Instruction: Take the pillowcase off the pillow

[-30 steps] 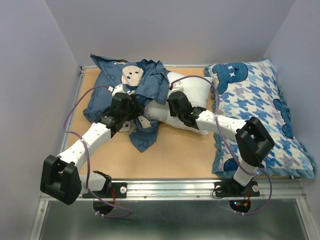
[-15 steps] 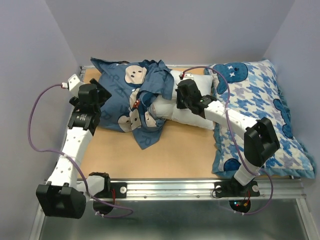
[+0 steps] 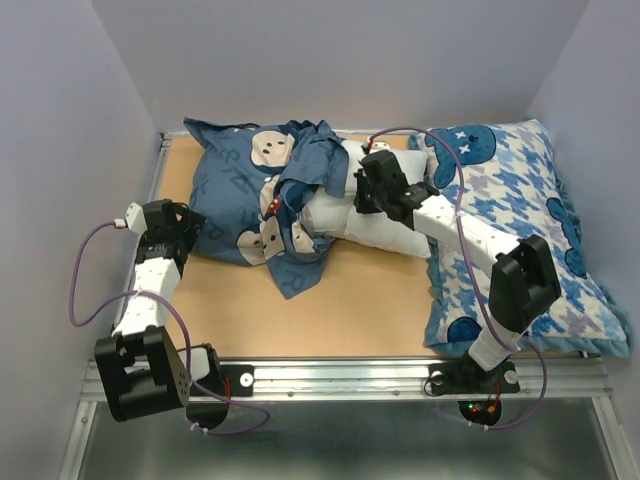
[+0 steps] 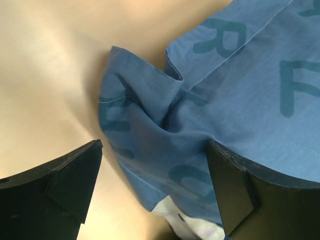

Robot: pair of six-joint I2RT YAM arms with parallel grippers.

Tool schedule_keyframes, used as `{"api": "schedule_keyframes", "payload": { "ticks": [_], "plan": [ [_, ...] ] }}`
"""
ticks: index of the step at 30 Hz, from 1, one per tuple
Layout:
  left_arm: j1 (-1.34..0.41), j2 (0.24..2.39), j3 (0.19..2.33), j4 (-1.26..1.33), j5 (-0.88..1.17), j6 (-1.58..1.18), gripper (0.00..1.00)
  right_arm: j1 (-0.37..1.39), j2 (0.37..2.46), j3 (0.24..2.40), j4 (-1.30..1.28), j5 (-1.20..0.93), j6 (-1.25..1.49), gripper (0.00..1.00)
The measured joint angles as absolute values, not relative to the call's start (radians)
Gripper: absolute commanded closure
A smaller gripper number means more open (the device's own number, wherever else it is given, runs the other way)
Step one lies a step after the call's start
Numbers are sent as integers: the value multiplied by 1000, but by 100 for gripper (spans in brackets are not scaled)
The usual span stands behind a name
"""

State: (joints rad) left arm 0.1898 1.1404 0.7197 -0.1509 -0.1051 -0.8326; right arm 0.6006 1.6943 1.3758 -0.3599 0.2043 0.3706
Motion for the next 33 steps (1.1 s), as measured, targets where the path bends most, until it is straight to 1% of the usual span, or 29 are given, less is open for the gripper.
{"api": "schedule_keyframes", "payload": {
  "ticks": [1,2,3,4,5,6,10,14,22,27,30,32,33],
  "plan": [
    [194,1163,709,-119,-82,-855,20,601,1694,1376,-360,203,371,99],
    [199,1177,699,-96,-63,-867,37,601,1694,1376,-360,201,371,99],
    [201,1200,687,-62,-31,-896,60,601,1694,1376,-361,200,371,99],
    [204,1211,680,-56,-25,-896,60,601,1692,1376,-363,199,371,99],
    [205,1222,678,-46,-12,-915,67,601,1689,1376,-367,197,371,100],
    [207,1230,678,-31,1,-921,81,601,1686,1376,-371,195,371,100],
    [231,1231,680,-10,16,-929,92,601,1672,1390,-403,190,370,100],
    [272,1231,724,-51,19,-921,94,603,1668,1436,-448,190,370,99],
    [373,1232,838,-105,84,-900,94,603,1643,1609,-560,114,393,99],
    [390,1258,885,-132,126,-899,94,593,1631,1698,-633,69,402,99],
    [390,1279,904,-136,156,-899,88,565,1629,1739,-678,33,409,99],
    [389,1289,912,-142,174,-899,78,548,1627,1742,-691,13,413,100],
    [389,1294,917,-147,173,-893,75,537,1624,1742,-702,4,414,99]
  ]
}}
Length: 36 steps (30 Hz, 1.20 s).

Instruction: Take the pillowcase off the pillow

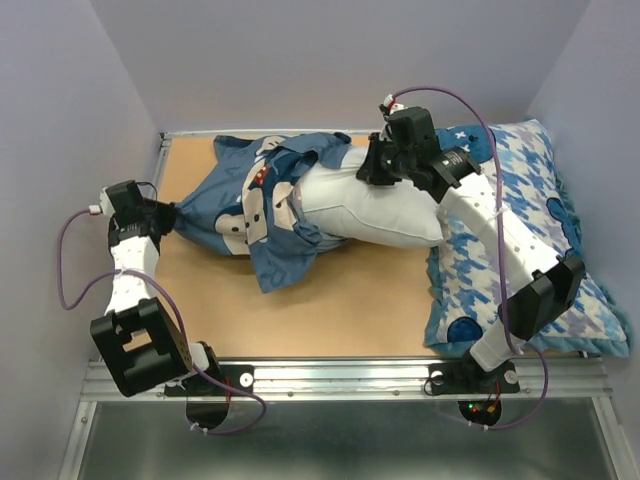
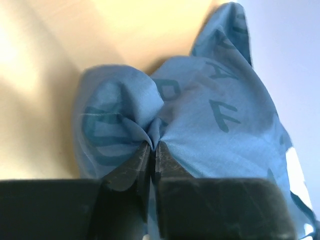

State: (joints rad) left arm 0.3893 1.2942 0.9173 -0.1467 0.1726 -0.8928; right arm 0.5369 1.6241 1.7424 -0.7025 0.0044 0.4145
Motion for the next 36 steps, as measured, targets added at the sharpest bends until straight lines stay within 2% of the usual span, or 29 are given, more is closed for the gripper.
{"api": "schedule_keyframes", "payload": {
  "ticks": [2,5,9,12,13,14,17,22,30,36],
  "plan": [
    [399,1310,924,-146,73,-864,74,515,1615,1743,-731,31,406,99],
    [466,1361,932,-139,-88,-822,100,417,1575,1748,-791,93,396,100],
    [492,1411,941,-153,-189,-792,100,346,1528,1794,-847,150,388,100],
    [482,1421,953,-148,-181,-772,86,351,1506,1842,-870,160,379,99],
    [476,1417,953,-137,-158,-760,68,356,1504,1864,-875,155,377,99],
    [465,1412,953,-124,-133,-754,55,356,1504,1874,-876,153,376,99],
    [401,1384,953,-93,-57,-723,26,355,1504,1892,-875,136,372,99],
    [235,1245,873,-23,73,-676,17,353,1522,1901,-883,97,370,99],
    [-83,1061,731,12,161,-602,13,354,1580,1971,-900,58,370,99],
    [-179,1073,676,20,157,-576,12,354,1620,2006,-912,47,369,99]
  ]
}}
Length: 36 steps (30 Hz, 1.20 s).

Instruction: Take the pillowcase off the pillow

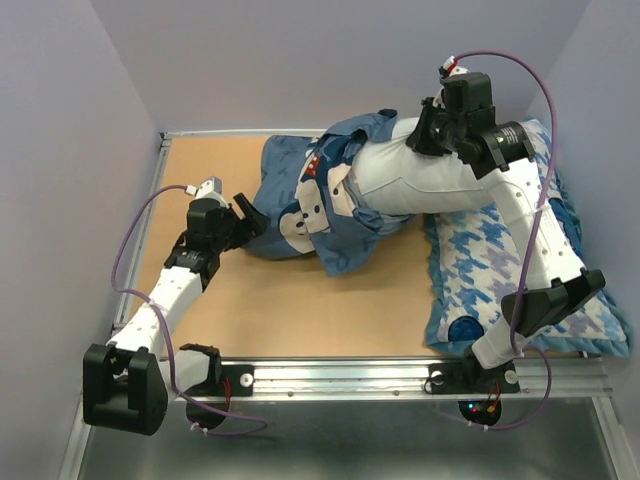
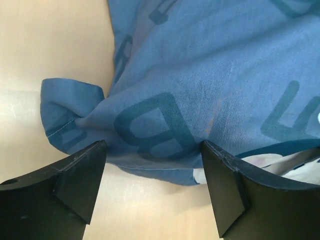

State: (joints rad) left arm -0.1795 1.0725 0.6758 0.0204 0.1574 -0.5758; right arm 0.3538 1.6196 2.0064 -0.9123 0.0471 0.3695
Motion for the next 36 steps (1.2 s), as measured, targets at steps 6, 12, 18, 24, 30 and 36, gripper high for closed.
{"api": "schedule_keyframes", "payload": {
  "ticks": [6,12,18,24,30,36],
  "plan": [
    [-258,1098,641,59,157,-588,11,354,1630,2021,-912,46,362,99],
    [-375,1089,621,68,152,-582,11,354,1630,2021,-912,44,354,99],
    [-588,1089,622,100,100,-582,9,353,1630,2021,-912,47,344,99],
    [-692,1092,631,231,81,-633,9,354,1630,2021,-913,44,344,99],
    [-825,1190,788,266,-34,-661,7,364,1630,2021,-917,44,345,99],
    [-907,1249,872,281,-194,-701,1,385,1630,2021,-920,46,348,99]
  ]
}}
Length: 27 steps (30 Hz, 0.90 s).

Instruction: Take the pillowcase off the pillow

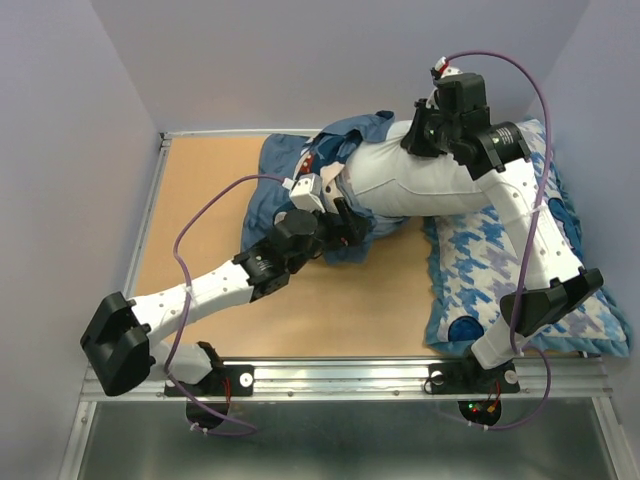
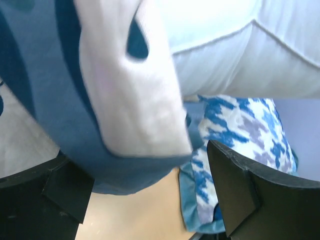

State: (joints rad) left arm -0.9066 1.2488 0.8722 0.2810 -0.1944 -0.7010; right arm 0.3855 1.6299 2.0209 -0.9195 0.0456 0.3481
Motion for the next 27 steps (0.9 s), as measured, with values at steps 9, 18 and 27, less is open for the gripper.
{"api": "schedule_keyframes", "payload": {
  "ticks": [9,18,27],
  "plan": [
    [-937,1507,1084,214,-437,-736,96,440,1630,2021,-920,82,347,99],
    [-963,1340,1209,-164,-617,-735,100,457,1629,2020,-925,125,343,99],
    [-938,1333,1837,-589,-630,-518,100,500,1641,2032,-895,38,363,100]
  ]
}}
